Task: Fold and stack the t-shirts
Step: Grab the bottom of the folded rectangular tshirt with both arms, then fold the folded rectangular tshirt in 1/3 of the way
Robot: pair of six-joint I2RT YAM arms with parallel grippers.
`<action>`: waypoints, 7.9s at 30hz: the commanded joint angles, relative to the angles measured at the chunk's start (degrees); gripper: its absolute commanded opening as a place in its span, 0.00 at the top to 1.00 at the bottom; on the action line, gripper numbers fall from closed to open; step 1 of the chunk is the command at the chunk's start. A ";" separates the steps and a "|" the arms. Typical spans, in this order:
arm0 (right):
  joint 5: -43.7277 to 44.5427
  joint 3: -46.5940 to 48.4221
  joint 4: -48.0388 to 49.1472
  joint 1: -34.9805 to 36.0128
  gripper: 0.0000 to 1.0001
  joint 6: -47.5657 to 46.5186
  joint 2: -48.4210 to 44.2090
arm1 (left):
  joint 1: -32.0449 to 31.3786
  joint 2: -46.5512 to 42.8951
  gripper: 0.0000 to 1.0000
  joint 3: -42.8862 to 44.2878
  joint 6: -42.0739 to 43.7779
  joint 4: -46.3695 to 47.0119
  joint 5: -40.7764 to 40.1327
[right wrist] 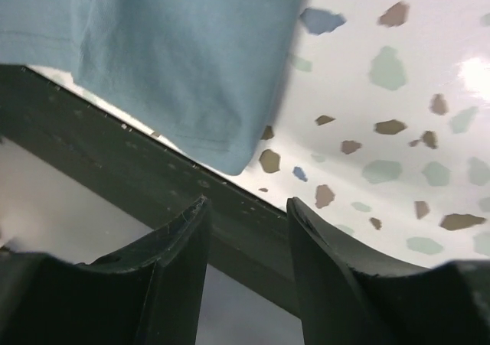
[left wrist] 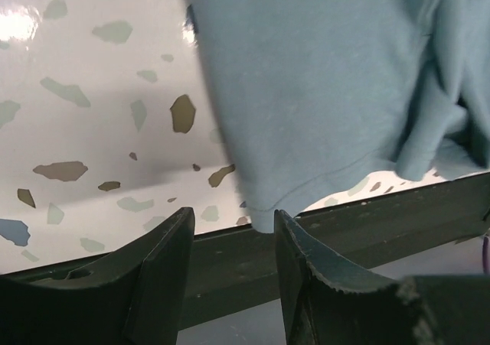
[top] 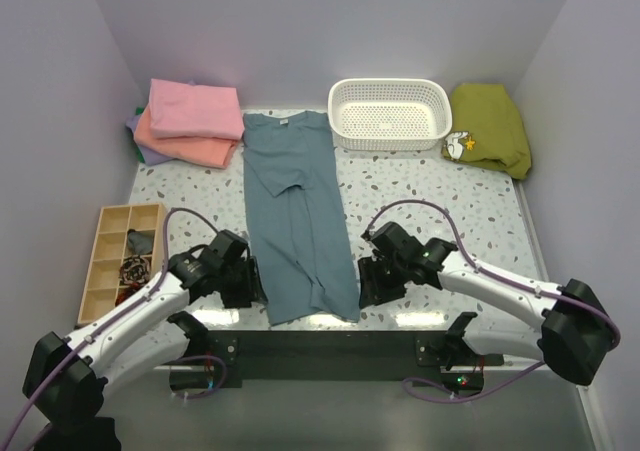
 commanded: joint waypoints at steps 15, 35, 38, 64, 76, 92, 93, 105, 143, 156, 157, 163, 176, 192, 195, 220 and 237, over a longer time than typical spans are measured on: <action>3.69 3.16 7.07 0.11 0.51 0.33 8.16 | -7.02 3.02 0.57 -7.28 -10.75 15.91 3.75; -0.27 -2.47 9.80 0.11 0.50 2.88 9.92 | -13.01 -0.57 1.00 -2.01 -9.18 -1.03 -1.79; -0.09 -2.47 9.80 0.11 0.50 2.79 10.09 | -13.01 -1.81 1.00 -1.57 -8.65 -3.76 -1.70; 10.17 0.68 3.66 0.46 0.51 4.03 0.27 | -12.92 -0.32 0.91 -1.04 -7.68 -3.33 -3.90; 1.85 1.92 17.17 2.21 0.51 3.67 8.33 | -13.00 -0.05 0.92 -2.27 -8.38 -0.25 -2.67; 3.16 6.48 14.29 11.53 0.53 1.31 20.54 | -13.00 0.04 0.92 -3.50 -8.65 1.42 -2.49; 4.03 7.01 12.89 13.01 0.53 1.04 21.60 | -13.01 0.03 0.92 -3.51 -8.74 1.33 -2.49; 14.40 11.59 1.73 16.63 0.52 -1.25 12.92 | -13.00 -1.11 0.92 -4.21 -9.18 1.33 -2.50; -7.56 -12.93 25.70 1.60 0.75 14.92 8.86 | -13.00 -4.27 0.92 -6.93 -11.29 2.56 -1.35; 1.75 -5.91 15.78 1.51 1.00 10.10 -3.35 | -13.00 -4.62 0.99 -1.32 -11.02 -0.16 -5.04; 2.19 -5.29 14.47 1.51 1.00 9.66 -3.79 | -12.92 -4.80 0.99 -0.70 -10.94 -0.43 -5.91; 4.48 -1.60 11.82 1.34 1.00 7.28 -4.58 | -12.92 -3.92 0.99 4.13 -10.32 -2.97 -9.42; 3.69 12.72 9.45 -5.07 1.00 -3.17 6.48 | -11.52 4.77 0.95 10.81 -9.80 1.49 -17.78; -7.64 34.52 7.87 -17.29 1.00 -13.55 33.27 | 6.06 25.34 0.97 23.21 7.16 14.07 -18.50; -10.10 39.61 6.64 -18.79 1.00 -14.87 37.50 | 8.35 28.94 0.99 23.91 8.57 16.35 -17.44; 13.68 58.52 4.09 -21.78 0.60 -19.87 50.36 | 20.83 37.66 0.00 28.22 16.75 27.17 -19.89; -11.60 49.30 5.33 -14.75 0.57 -16.45 44.10 | 21.10 32.19 0.00 19.35 18.51 35.87 10.16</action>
